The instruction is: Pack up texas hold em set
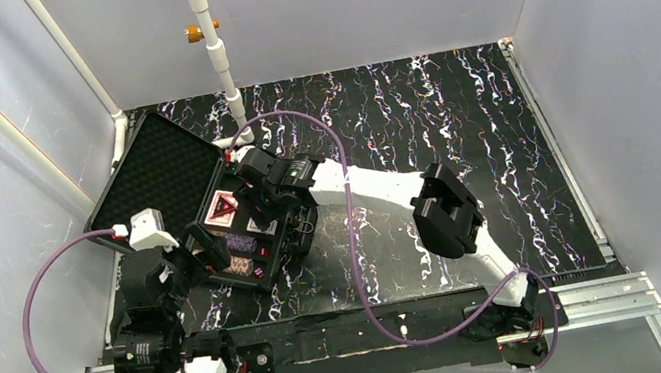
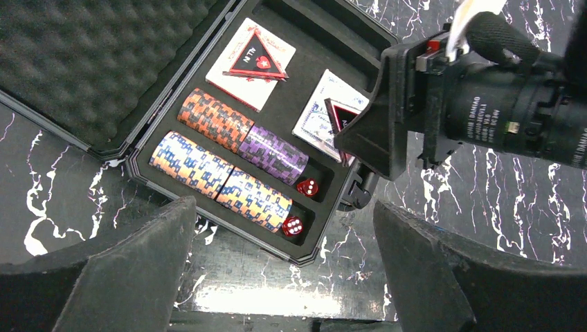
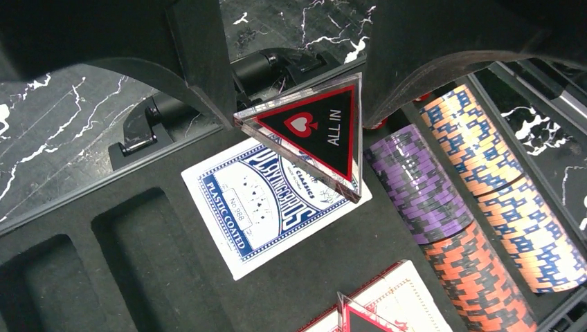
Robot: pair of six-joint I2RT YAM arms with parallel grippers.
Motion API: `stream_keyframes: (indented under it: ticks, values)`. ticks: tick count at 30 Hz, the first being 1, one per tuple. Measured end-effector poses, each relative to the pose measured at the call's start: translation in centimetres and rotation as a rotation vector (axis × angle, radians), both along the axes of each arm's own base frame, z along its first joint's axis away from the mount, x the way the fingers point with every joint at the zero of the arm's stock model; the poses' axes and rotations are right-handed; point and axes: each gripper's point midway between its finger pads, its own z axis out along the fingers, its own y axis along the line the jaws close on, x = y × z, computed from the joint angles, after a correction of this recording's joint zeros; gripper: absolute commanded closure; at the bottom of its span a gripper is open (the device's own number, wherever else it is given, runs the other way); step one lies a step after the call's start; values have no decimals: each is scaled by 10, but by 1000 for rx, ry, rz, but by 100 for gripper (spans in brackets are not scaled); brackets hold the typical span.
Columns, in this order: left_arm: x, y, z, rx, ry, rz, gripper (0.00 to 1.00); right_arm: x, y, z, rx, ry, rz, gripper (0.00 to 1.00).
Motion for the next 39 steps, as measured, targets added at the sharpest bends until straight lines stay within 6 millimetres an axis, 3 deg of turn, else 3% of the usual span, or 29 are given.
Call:
stream_keyframes:
  ticks: [6, 20, 24, 31, 39]
  values:
    - [-1, 0, 1, -1, -6, 0, 1, 4, 2, -15, -54, 0, 19, 66]
    - [-1, 0, 2, -1, -11, 0, 1, 17, 0, -27, -117, -43, 24, 62]
    - [-1, 0, 2, -1, -11, 0, 1, 20, -1, -25, -122, -58, 24, 53]
    - [-1, 0, 2, -1, -11, 0, 1, 25, -1, -26, -131, -74, 27, 23]
    - [-1, 0, 2, -1, -10, 0, 1, 25, -1, -26, -139, -82, 42, 11]
